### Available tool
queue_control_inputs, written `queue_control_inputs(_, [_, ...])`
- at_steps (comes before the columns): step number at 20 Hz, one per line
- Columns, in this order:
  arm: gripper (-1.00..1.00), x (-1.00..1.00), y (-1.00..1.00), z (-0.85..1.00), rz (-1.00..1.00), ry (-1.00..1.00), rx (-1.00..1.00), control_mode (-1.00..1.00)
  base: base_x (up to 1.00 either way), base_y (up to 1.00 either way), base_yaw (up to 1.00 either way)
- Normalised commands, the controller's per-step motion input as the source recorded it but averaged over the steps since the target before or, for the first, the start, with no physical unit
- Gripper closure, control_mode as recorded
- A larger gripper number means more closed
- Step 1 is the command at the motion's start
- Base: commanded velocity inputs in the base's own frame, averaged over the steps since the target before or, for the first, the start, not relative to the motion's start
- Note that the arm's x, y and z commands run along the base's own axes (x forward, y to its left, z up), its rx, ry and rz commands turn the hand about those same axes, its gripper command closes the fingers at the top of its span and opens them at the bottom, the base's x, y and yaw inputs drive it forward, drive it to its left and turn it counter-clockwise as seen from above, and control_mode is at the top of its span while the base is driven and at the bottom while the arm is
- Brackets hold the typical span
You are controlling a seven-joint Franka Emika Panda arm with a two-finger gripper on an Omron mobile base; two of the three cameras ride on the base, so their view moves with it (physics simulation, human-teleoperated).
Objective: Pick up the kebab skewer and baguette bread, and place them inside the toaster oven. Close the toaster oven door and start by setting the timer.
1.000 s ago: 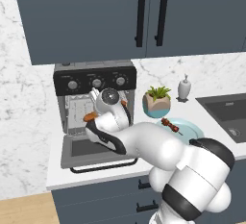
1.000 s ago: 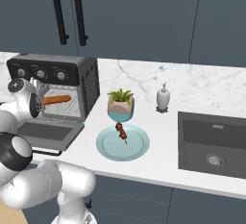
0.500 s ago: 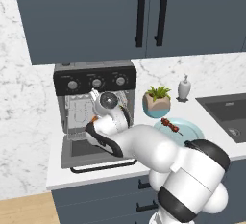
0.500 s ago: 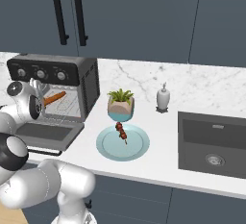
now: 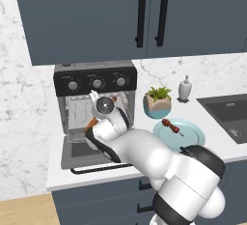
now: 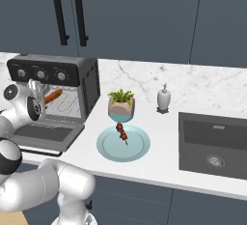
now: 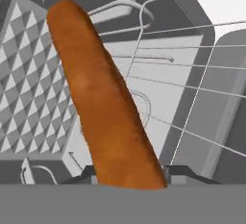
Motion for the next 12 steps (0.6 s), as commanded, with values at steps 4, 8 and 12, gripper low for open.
queue_control_inputs(4, [-1.00, 0.27, 0.15, 0.09, -0.05, -0.07, 0.05, -1.00, 0.00, 0.00, 0.00])
queue_control_inputs(8, [-1.00, 0.08, 0.05, 0.19, -0.03, -0.08, 0.05, -1.00, 0.00, 0.00, 0.00])
queue_control_inputs(12, [-1.00, 0.00, 0.05, 0.20, -0.03, -0.04, 0.05, -1.00, 0.00, 0.00, 0.00])
